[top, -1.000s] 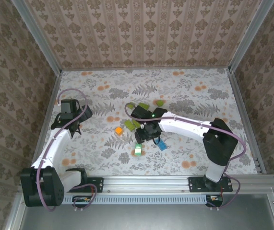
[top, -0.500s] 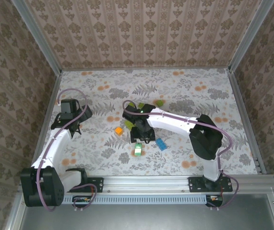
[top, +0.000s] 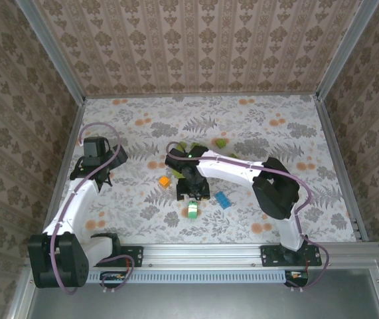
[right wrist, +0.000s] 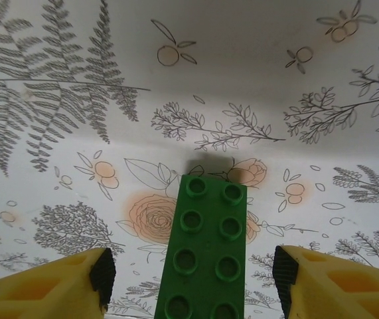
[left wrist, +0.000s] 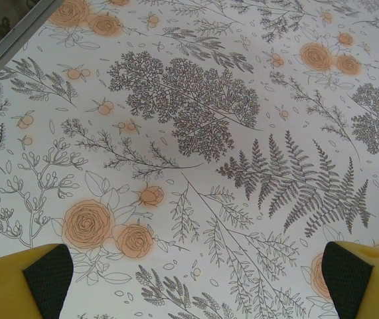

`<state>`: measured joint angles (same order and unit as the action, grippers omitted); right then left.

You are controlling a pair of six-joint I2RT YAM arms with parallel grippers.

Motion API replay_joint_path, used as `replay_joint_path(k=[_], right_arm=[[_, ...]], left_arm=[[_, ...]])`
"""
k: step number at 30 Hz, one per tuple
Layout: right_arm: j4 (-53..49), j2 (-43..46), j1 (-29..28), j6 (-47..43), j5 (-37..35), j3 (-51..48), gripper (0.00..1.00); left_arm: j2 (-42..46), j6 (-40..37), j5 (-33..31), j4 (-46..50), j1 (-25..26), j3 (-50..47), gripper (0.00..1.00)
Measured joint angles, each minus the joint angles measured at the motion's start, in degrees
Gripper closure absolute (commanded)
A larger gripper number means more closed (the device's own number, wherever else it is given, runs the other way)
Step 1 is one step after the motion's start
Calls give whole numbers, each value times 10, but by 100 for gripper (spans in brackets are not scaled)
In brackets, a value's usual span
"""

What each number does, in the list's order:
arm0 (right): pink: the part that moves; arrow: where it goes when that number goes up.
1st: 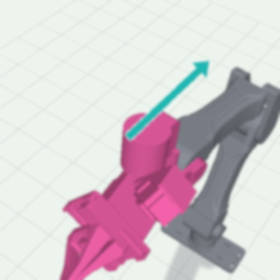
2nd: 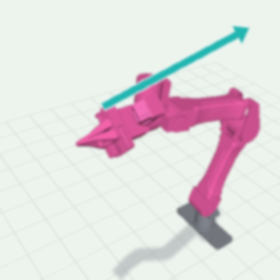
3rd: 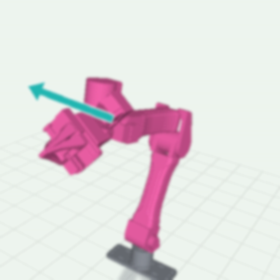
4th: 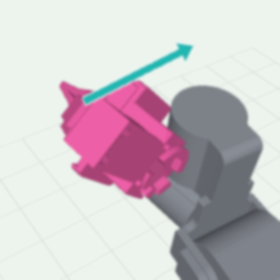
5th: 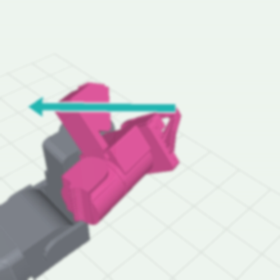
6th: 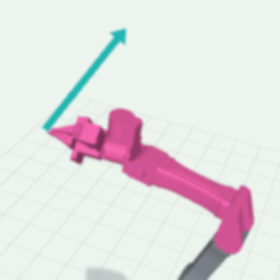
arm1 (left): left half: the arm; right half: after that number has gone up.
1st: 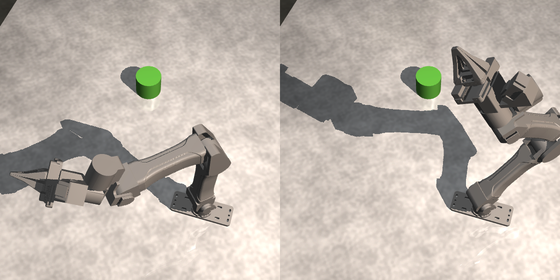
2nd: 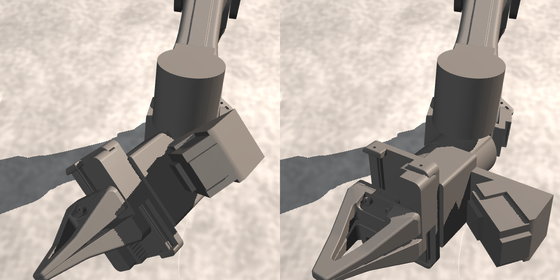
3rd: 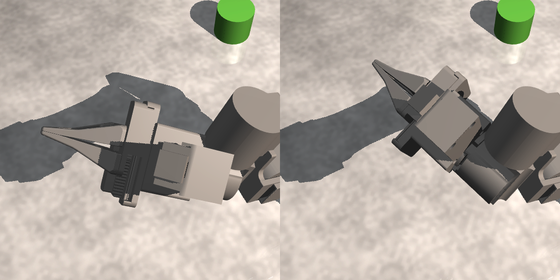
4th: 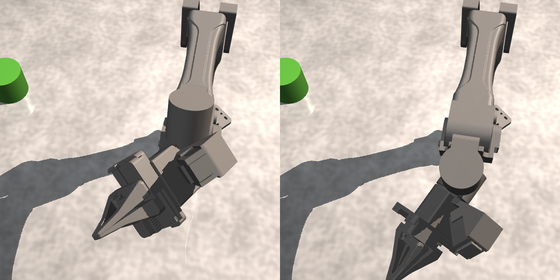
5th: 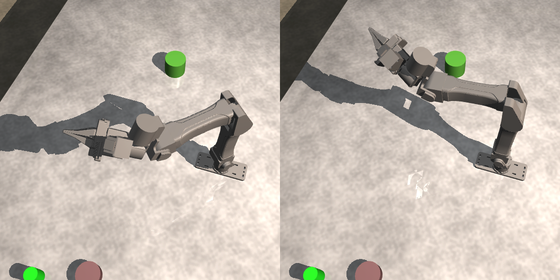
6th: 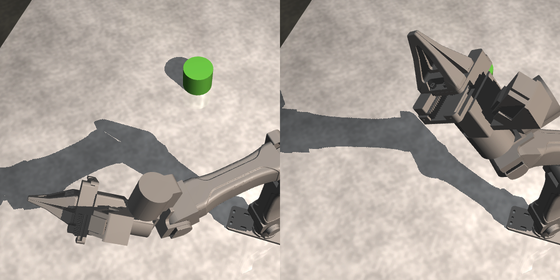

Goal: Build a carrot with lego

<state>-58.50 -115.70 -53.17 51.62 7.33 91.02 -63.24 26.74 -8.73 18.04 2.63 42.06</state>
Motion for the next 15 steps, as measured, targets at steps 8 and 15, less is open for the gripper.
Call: replay_joint_path(k=[8, 15], right_arm=[[-1, -9, -10, 0, 7, 0, 43], [-9, -9, -13, 0, 7, 0, 48]], left_arm=[[0, 0, 0, 0, 0, 0, 1], [0, 0, 2, 0, 0, 0, 1]])
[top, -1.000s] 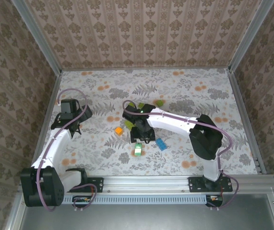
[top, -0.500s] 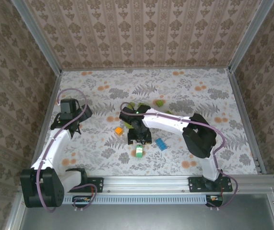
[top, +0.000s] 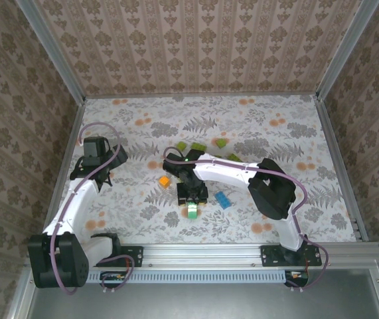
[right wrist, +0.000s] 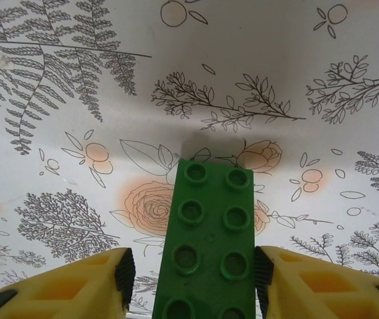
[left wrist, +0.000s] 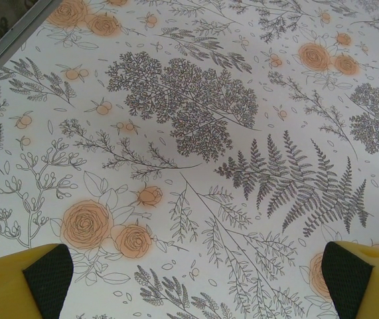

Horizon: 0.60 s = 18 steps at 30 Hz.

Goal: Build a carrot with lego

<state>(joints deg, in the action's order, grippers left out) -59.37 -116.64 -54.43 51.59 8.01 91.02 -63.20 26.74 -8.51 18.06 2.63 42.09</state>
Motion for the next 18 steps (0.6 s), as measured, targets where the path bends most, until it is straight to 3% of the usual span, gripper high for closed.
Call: replay_joint_path(k=[18], right_arm=[[-33, -17, -9, -20, -27, 9, 70]], left_arm=[[7, 0, 4, 0, 0, 0, 1]])
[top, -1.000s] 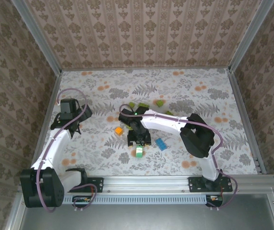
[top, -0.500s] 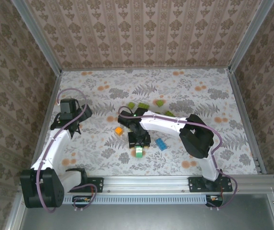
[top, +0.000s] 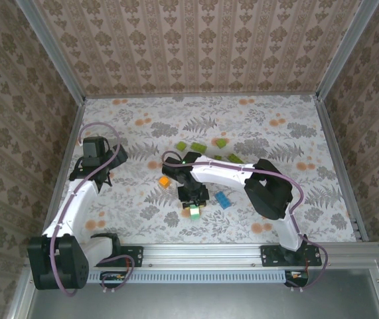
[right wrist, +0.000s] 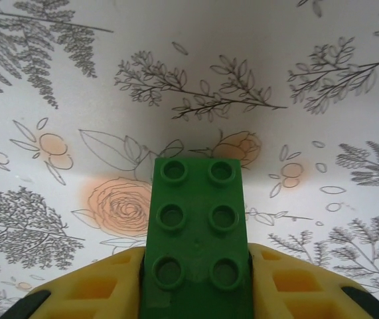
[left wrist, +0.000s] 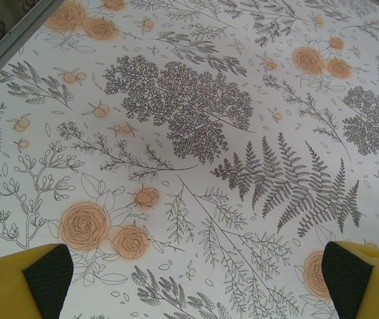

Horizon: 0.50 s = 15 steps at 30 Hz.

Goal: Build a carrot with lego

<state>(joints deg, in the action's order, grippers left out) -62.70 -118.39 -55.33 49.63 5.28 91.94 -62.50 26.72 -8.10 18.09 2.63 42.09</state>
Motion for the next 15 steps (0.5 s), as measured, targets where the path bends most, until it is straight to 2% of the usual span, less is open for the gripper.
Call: replay_joint_path(k=[4, 8, 15], right_arm=[[-9, -1, -2, -28, -40, 18, 69], [37, 34, -7, -76, -67, -8, 69], [267, 239, -12, -165, -95, -209, 66]], left_arm=[[0, 0, 0, 0, 0, 0, 1], [0, 0, 2, 0, 0, 0, 1], [-2, 0, 4, 0, 4, 0, 1]])
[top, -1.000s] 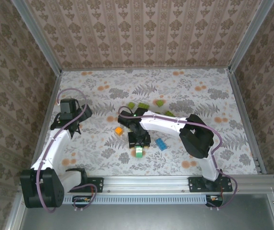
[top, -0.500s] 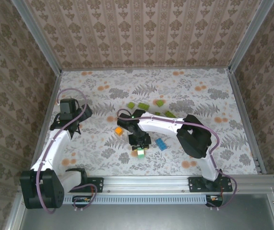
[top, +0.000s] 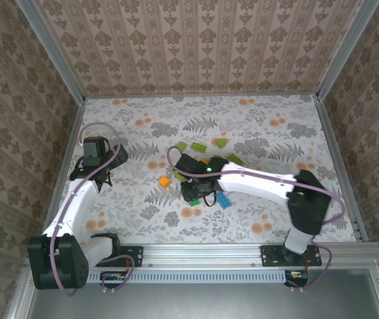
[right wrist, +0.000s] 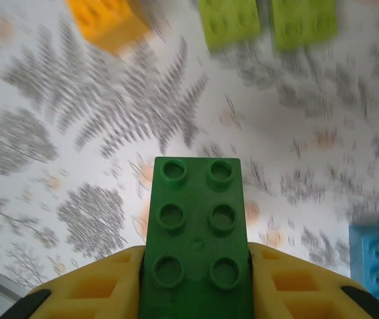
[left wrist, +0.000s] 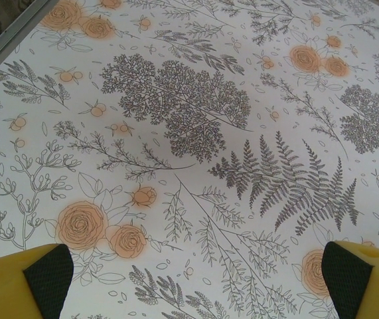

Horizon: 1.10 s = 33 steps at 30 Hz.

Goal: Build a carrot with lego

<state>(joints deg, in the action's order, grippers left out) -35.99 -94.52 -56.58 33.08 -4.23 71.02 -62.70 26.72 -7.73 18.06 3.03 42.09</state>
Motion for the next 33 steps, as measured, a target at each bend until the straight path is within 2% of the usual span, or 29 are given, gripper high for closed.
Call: replay_joint_path(k=[5, 10, 15, 22, 28, 33], right_arm=[[223, 99, -7, -80, -38, -174, 65], [411, 108, -10, -147, -66, -303, 66], [539, 93, -10, -184, -86, -348, 66], [643, 38, -13, -206, -96, -349, 65], [670, -21, -32, -214, -116, -349, 65], [687, -32, -50, -223, -140, -348, 64]], left_arm=[[-3, 0, 0, 0, 3, 0, 1], [-4, 0, 0, 0, 4, 0, 1], [-8, 0, 0, -1, 8, 0, 1], [-10, 0, 0, -1, 8, 0, 1], [-18, 0, 0, -4, 11, 0, 1], [-20, 0, -2, -5, 11, 0, 1]])
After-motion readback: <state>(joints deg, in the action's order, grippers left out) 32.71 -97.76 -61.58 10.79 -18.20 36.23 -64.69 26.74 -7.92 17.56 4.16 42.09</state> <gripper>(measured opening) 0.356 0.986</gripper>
